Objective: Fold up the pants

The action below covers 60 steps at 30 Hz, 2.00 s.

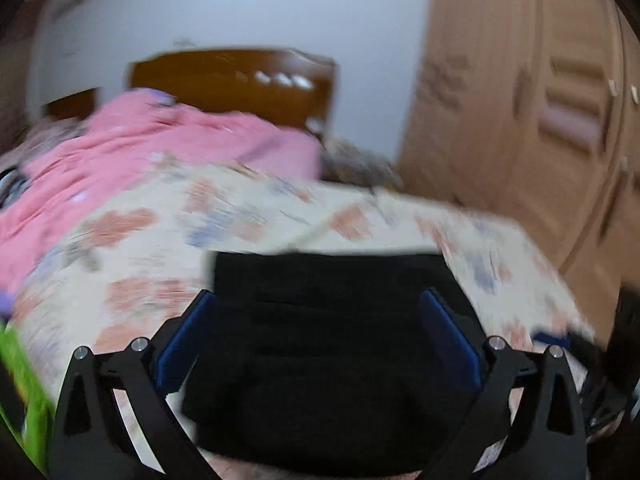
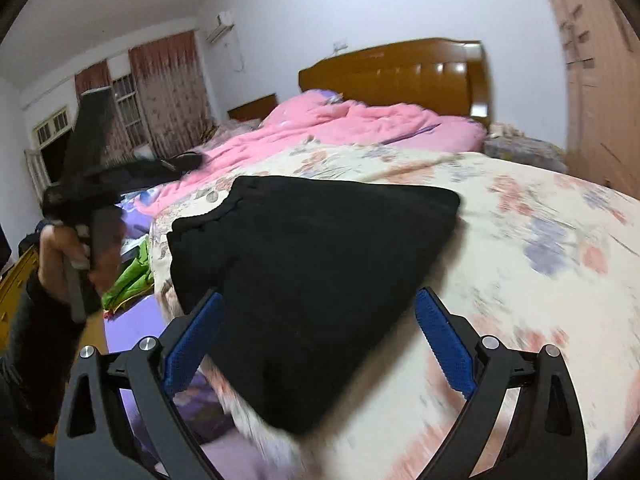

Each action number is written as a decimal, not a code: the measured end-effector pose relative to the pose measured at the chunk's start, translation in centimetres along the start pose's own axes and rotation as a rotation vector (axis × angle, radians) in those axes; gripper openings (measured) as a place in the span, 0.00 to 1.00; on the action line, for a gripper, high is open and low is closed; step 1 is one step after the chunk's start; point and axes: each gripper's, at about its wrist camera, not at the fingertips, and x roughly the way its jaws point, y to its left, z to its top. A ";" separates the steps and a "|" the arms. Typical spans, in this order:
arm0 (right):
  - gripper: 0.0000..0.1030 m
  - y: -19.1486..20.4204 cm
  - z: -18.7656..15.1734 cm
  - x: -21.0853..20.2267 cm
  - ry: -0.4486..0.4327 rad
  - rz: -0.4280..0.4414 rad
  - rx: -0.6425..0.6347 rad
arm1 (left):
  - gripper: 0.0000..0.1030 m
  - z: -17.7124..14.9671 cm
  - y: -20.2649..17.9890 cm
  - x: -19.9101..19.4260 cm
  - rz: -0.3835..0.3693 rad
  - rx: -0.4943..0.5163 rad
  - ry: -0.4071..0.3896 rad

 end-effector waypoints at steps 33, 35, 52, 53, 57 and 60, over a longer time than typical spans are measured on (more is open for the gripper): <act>0.95 3.0 -3.3 4.2 0.142 -0.037 -0.167 | 0.88 -6.4 1.2 7.6 0.130 0.064 0.123; 0.95 2.9 -3.3 4.2 0.143 -0.037 -0.166 | 0.88 -6.0 1.5 8.1 0.125 0.050 0.132; 0.95 0.1 -1.5 2.3 0.147 -0.012 -0.060 | 0.88 -7.1 0.9 6.2 0.119 0.058 0.099; 0.95 -0.5 -0.6 2.6 0.132 -0.020 -0.036 | 0.88 -7.1 0.9 6.2 0.119 0.058 0.097; 0.95 -3.1 2.9 4.8 0.092 0.011 0.084 | 0.88 -7.2 1.0 6.3 0.121 0.059 0.097; 0.95 -4.8 4.3 7.3 0.124 0.056 0.149 | 0.88 -7.1 1.0 6.3 0.121 0.060 0.099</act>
